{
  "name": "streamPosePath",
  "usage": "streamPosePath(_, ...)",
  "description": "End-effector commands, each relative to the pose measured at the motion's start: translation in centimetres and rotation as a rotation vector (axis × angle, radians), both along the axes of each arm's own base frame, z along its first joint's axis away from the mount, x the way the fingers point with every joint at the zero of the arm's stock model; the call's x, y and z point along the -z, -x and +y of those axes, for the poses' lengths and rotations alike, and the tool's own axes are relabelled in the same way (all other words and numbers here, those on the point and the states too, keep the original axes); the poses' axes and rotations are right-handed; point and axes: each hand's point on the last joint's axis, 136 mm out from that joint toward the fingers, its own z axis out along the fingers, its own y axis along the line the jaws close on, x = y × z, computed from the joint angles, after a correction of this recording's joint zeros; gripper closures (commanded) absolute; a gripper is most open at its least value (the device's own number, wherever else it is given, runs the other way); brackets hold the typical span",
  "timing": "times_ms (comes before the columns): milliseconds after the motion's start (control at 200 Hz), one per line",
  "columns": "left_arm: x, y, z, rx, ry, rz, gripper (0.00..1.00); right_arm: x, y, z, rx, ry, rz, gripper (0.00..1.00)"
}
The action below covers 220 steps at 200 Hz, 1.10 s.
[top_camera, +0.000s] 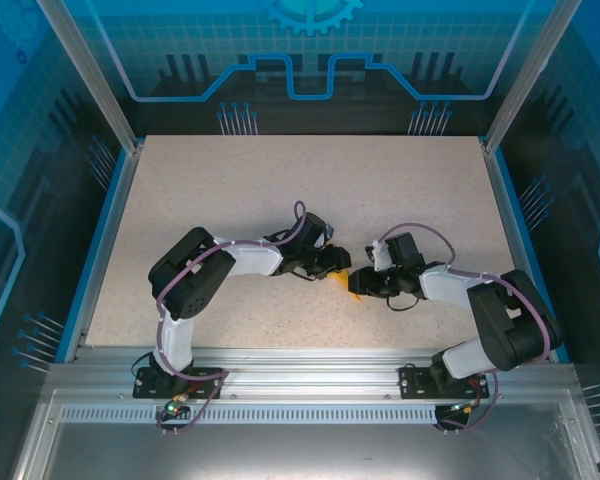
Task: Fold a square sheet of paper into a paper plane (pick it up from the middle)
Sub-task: Fold the wing for the fifth time at the center of the table.
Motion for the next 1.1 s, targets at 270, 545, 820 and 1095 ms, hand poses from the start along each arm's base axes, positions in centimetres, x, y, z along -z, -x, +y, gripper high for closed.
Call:
streamPosePath(270,-0.9,-0.8,-0.9,0.037,0.040,-0.034,0.57,1.8,0.5,0.1,-0.048,0.146,0.021,0.65)
streamPosePath(545,-0.5,-0.9,-0.8,0.041,0.033,-0.032,0.57,2.7,0.3,-0.4,-0.016,0.176,0.054,0.76)
streamPosePath(820,0.5,-1.2,-0.5,0.034,0.024,-0.023,0.57,3.4,0.4,-0.3,-0.010,0.178,0.083,0.80)
streamPosePath(1095,0.9,-1.6,-0.5,0.039,0.032,-0.021,0.56,4.2,0.6,-0.7,0.005,0.199,0.108,0.81)
